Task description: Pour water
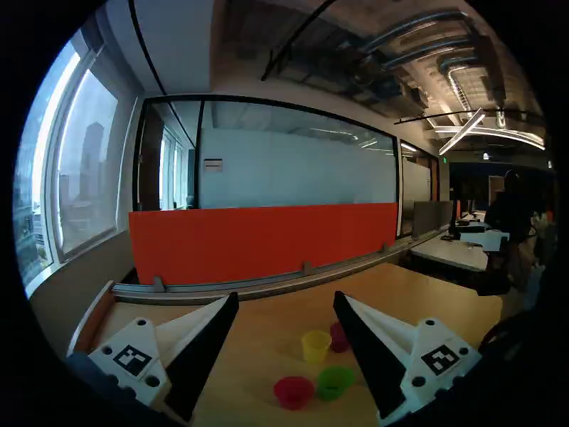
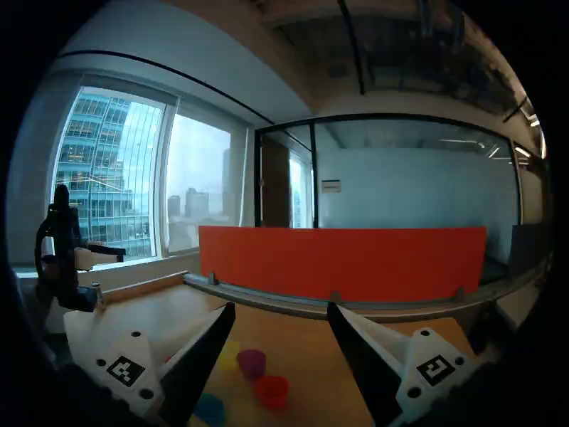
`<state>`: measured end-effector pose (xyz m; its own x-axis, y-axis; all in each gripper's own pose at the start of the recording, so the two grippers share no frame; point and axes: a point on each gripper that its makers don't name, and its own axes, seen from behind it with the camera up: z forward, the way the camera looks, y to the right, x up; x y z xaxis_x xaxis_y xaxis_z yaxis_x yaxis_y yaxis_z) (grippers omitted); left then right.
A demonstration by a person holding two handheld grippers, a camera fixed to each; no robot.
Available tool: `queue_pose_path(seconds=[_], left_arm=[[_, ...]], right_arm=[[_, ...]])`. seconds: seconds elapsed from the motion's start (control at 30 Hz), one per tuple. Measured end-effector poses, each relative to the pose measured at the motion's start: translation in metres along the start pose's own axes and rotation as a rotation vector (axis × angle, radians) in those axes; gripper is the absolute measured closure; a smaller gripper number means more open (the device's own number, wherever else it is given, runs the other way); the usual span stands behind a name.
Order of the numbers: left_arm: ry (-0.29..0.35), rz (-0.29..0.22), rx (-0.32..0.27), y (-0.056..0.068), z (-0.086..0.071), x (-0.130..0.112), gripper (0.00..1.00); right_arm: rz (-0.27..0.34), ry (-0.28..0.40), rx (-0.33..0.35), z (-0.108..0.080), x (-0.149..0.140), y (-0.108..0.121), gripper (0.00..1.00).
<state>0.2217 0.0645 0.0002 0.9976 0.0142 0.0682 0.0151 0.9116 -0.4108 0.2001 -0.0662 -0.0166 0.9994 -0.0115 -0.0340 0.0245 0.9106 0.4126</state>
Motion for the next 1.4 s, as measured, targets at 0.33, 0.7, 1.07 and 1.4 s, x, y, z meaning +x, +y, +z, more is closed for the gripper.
queue_pose_path(seconds=[0.33,0.7,1.07,1.4], left_arm=[[0.009,-0.023,-0.066,0.014,-0.002,0.001,0.00],[-0.010,-0.006,-0.105,0.022,-0.007,-0.015,0.01],[-0.069,0.001,-0.152,0.033,-0.009,-0.047,0.01],[-0.113,0.005,-0.187,0.044,-0.009,-0.077,0.01]], right_arm=[[-0.027,-0.016,0.053,-0.003,-0.003,-0.013,0.00],[-0.035,-0.060,0.128,-0.006,-0.015,-0.030,0.00],[-0.062,-0.132,0.191,-0.007,-0.042,-0.044,0.00],[-0.089,-0.192,0.223,-0.010,-0.070,-0.052,0.00]])
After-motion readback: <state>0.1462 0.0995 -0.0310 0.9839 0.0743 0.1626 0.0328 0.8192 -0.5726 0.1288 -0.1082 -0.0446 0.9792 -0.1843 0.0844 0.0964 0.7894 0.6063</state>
